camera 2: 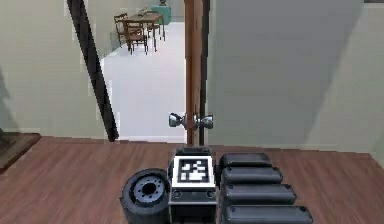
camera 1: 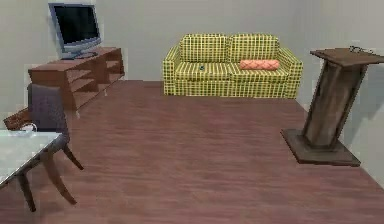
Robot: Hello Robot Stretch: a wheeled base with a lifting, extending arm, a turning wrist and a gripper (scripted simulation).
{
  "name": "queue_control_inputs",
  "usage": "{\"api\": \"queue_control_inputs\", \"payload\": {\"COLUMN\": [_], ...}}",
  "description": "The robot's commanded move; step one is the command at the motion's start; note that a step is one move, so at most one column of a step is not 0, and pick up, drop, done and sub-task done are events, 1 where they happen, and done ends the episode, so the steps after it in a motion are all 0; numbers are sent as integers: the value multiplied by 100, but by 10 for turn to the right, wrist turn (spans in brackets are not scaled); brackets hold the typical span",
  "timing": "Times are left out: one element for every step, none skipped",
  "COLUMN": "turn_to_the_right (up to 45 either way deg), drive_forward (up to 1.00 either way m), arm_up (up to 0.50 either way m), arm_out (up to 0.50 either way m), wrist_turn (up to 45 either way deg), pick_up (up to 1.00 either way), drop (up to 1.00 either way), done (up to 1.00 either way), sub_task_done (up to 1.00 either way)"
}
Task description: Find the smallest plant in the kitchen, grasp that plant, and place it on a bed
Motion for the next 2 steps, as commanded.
{"api": "queue_control_inputs", "payload": {"turn_to_the_right": [300,0], "drive_forward": [0,30], "arm_up": [0,0], "arm_out": [0,0], "wrist_turn": [0,0], "pick_up": [0,0], "drop": [0,0], "done": [0,0], "sub_task_done": [0,0]}}
